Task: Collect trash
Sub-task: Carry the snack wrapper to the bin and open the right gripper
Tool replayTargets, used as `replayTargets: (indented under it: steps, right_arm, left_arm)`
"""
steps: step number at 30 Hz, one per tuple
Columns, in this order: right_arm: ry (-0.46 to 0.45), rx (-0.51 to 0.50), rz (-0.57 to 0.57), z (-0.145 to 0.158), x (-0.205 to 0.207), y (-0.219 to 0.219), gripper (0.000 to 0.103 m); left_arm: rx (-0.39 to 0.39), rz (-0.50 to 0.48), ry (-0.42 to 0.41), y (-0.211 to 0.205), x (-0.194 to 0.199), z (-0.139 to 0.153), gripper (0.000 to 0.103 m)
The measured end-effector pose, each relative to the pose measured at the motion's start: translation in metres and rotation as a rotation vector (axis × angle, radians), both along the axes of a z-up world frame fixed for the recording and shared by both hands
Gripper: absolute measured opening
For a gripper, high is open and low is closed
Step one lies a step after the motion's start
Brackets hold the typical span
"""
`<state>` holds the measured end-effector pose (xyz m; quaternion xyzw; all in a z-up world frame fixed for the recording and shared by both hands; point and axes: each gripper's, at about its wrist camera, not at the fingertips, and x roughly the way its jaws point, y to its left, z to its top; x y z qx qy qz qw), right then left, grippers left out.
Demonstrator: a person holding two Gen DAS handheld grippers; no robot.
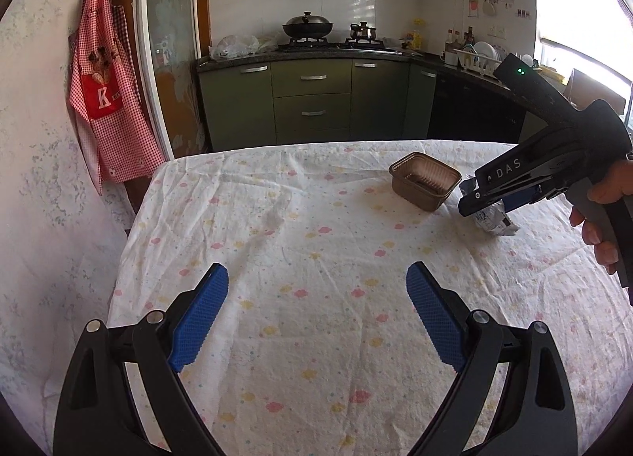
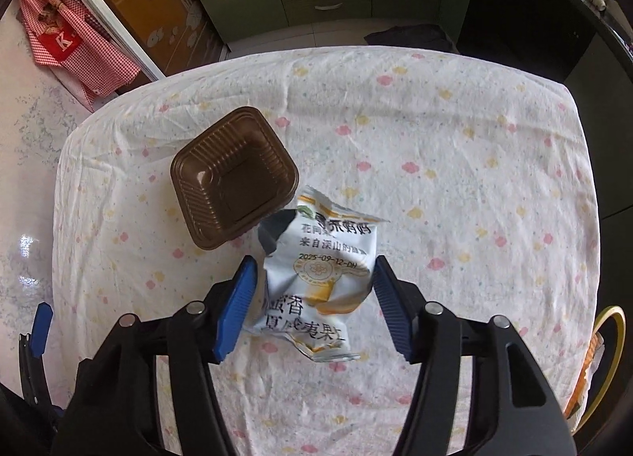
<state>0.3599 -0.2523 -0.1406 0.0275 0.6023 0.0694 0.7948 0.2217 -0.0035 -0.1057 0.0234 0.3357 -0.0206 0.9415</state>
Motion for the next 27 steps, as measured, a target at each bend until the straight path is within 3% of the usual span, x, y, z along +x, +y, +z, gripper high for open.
replayTargets:
  steps: [5, 14, 20, 27]
  right_arm:
    - [-0.017, -0.051, 0.022, 0.002, -0.002, 0.010, 0.043]
    - [-0.095, 0.006, 0.045, 0.040, -0.039, -0.016, 0.042]
    - [-0.162, 0.031, -0.012, 0.070, -0.087, -0.080, 0.043]
    - [-0.218, -0.034, -0.244, 0.083, -0.151, -0.214, 0.045]
  left_arm:
    - [-0.002, 0.005, 0.006, 0.001, 0.002, -0.002, 0.090]
    - [0.006, 0.003, 0.023, 0.000, 0.005, -0.007, 0.090]
    - [-0.003, 0.012, 0.026, 0.002, 0.006, -0.007, 0.090]
    - [0.014, -0.001, 0.016, -0.002, 0.004, -0.005, 0.091]
